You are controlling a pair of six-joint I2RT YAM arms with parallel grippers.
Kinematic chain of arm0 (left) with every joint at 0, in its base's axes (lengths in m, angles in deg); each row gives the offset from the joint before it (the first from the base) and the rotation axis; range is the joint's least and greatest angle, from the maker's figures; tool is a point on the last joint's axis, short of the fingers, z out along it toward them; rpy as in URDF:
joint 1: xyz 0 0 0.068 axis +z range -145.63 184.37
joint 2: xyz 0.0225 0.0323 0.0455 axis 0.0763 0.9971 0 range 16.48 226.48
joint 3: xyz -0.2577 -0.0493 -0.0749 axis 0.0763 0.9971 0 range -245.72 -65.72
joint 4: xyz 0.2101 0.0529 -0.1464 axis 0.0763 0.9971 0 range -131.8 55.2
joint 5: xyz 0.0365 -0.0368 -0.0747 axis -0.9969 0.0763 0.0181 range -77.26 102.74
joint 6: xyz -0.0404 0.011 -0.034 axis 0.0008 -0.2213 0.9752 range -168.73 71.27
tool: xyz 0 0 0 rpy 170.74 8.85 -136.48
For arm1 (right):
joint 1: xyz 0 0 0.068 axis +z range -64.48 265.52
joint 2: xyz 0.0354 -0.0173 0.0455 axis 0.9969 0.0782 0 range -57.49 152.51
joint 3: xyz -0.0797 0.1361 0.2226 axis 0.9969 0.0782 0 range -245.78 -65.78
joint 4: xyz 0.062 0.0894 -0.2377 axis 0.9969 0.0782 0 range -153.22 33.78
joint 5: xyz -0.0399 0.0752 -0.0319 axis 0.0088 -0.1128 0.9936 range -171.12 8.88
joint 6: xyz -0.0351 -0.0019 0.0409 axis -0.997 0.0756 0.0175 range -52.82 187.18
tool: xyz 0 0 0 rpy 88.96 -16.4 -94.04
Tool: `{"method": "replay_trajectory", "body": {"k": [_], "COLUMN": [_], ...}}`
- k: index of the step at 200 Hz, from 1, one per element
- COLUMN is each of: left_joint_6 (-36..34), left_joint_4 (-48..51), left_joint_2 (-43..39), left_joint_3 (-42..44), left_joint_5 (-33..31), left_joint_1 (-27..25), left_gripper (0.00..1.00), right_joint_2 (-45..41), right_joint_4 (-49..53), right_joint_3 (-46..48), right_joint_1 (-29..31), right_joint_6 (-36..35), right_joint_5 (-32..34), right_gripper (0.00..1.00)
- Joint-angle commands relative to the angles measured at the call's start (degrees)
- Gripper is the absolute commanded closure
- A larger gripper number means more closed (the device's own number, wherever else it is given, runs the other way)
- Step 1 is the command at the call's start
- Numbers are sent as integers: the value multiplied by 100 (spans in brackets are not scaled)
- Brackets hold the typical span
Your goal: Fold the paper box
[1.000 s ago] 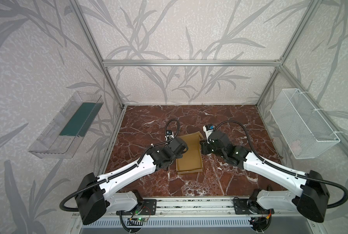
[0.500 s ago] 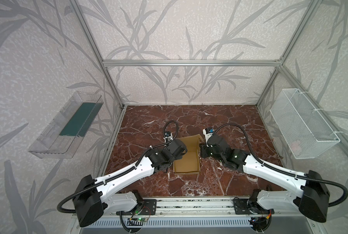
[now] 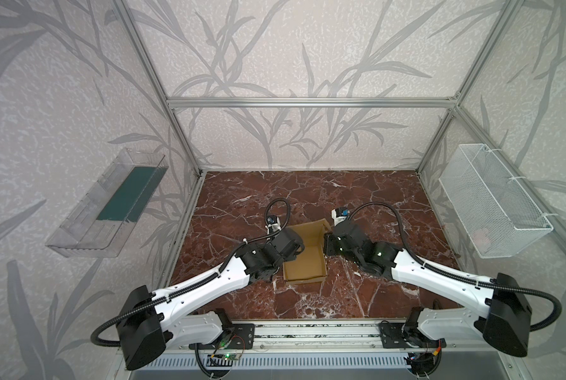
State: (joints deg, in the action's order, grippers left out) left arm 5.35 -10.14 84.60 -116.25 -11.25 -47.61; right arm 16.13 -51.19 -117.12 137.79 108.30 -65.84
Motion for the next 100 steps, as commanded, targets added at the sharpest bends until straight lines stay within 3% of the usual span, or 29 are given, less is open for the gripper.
{"method": "replay_trajectory", "body": {"k": [1, 100], "left_joint_6": [183, 353], "left_joint_4": [174, 150], "left_joint_2": [-123, -321], "left_joint_3": [121, 331], "left_joint_5": [-96, -168], "left_joint_1": [-48, -153], "left_gripper": [100, 100], "right_joint_2": [95, 169], "right_joint_4": [543, 559], "right_joint_3": [0, -13], "right_joint_1": [55, 316], "right_joint_6": [367, 741], "right_joint_5": [77, 154], "right_gripper": [100, 100]}}
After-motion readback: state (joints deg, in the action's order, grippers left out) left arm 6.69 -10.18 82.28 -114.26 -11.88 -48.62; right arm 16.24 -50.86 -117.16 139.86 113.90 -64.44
